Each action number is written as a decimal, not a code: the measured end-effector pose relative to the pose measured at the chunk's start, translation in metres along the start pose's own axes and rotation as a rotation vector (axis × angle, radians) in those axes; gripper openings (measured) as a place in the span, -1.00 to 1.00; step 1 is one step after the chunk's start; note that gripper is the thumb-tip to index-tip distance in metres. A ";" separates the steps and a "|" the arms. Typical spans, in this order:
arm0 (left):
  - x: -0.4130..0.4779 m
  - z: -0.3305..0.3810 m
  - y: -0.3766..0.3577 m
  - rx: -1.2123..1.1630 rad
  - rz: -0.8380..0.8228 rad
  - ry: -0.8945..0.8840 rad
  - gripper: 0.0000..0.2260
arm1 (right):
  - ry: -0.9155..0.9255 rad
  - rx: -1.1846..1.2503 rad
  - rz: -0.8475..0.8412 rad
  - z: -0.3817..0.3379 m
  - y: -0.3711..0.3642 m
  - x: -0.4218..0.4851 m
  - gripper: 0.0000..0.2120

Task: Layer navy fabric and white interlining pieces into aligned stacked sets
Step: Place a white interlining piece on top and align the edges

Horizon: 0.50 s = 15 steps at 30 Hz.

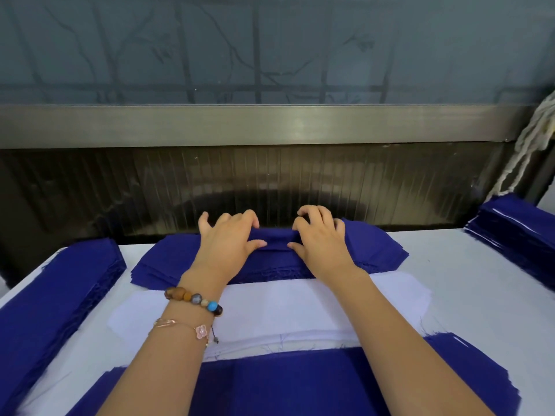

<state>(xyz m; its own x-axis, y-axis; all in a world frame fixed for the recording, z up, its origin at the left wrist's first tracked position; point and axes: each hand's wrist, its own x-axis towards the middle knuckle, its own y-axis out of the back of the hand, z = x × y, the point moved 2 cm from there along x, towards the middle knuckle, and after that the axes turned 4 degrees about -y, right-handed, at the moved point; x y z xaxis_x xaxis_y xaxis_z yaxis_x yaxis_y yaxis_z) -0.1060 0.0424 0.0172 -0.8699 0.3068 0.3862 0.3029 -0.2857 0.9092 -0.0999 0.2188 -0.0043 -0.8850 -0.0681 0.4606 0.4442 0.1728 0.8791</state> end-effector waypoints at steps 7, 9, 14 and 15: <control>-0.002 -0.040 0.011 0.049 -0.161 0.140 -0.82 | -0.095 0.048 -0.181 0.036 0.016 0.004 -0.61; -0.005 -0.045 0.009 0.043 -0.174 0.197 -0.78 | -0.133 -0.008 -0.188 0.047 0.016 0.004 -0.60; -0.015 -0.059 0.012 0.086 -0.181 0.392 -0.62 | -0.285 -0.048 -0.169 0.073 0.021 0.002 -0.59; -0.016 -0.062 0.014 0.095 -0.185 0.425 -0.62 | -0.328 -0.051 -0.156 0.079 0.022 0.001 -0.60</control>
<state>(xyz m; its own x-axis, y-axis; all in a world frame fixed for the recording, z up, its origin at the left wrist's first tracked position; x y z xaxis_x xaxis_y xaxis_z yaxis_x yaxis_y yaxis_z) -0.1117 -0.0233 0.0138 -0.9888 -0.0598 0.1370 0.1454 -0.1705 0.9746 -0.1021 0.2997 0.0056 -0.9365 0.2307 0.2640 0.2996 0.1357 0.9443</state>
